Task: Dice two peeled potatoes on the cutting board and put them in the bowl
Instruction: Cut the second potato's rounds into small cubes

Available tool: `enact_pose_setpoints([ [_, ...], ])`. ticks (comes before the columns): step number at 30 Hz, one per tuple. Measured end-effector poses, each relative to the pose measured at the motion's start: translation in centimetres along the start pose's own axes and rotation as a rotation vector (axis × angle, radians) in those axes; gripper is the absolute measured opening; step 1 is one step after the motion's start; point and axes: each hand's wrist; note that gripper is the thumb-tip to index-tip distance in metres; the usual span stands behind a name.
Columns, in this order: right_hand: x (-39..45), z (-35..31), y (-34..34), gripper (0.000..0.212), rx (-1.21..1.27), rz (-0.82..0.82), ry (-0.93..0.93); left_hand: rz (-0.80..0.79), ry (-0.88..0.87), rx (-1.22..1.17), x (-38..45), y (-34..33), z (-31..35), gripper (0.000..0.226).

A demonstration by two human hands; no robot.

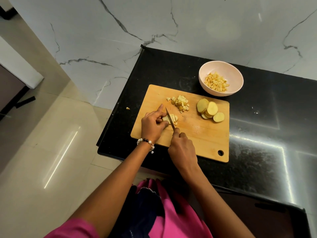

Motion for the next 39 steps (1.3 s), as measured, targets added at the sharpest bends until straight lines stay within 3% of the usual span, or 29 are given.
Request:
enact_pose_setpoints([
  [5, 0.3, -0.6, -0.7, 0.043, -0.007, 0.046, 0.026, 0.019, -0.019, 0.035, -0.1, -0.3, 0.0, 0.063],
  [11, -3.0, 0.7, -1.5, 0.052, -0.074, -0.004, 0.009, 0.043, -0.023, 0.046, -0.2, -0.5, 0.0, 0.061],
  [17, -2.4, 1.3, -0.1, 0.054, 0.135, 0.028, -0.033, -0.008, 0.072, -0.023, -0.1, 0.1, 0.3, 0.07],
  [26, -0.3, 0.4, -0.5, 0.056, 0.06, -0.005, 0.002, 0.059, 0.09, 0.037, -0.4, -0.1, 0.3, 0.073],
  [32, 1.3, -0.7, -0.7, 0.044, 0.023, 0.047, 0.043, 0.079, 0.078, 0.046, -0.2, -0.2, 0.3, 0.068],
  [39, -3.1, 0.0, -1.4, 0.049, -0.055, -0.01, 0.038, 0.088, 0.079, 0.034, -0.4, -0.4, 0.2, 0.07],
])
Point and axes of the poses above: each hand's wrist, its own x-axis towards the middle knuckle, its own y-axis out of the back of the hand, z = x × y, and after that the axes turned 2 degrees about y, right-handed
